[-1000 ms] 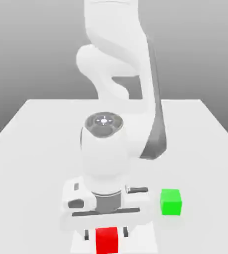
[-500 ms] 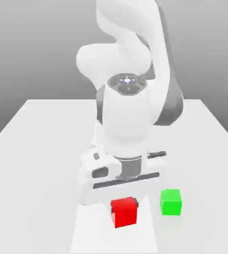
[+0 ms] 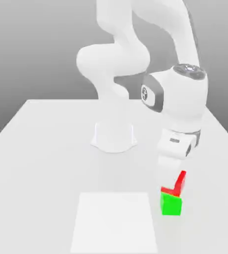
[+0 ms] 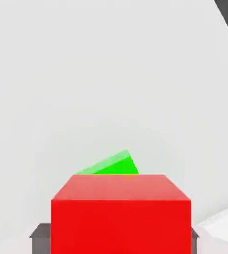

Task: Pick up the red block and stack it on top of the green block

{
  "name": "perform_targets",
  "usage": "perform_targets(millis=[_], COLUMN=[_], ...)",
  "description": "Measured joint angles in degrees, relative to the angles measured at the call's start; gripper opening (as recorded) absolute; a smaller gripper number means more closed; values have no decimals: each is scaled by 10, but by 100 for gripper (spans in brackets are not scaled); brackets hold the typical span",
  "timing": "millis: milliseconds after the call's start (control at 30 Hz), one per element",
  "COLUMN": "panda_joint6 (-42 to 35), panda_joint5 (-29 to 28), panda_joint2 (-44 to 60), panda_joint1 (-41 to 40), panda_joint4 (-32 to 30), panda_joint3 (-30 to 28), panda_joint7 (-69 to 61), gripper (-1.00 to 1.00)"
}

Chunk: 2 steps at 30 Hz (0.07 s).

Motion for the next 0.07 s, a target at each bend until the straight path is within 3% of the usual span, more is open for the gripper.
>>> perform_targets(millis=[67], panda_joint6=[0], panda_joint5=[0], panda_joint2=[0], panda_joint1=[0], panda_joint4=[0], panda_joint3=[0], panda_joint7=[0], gripper=[100])
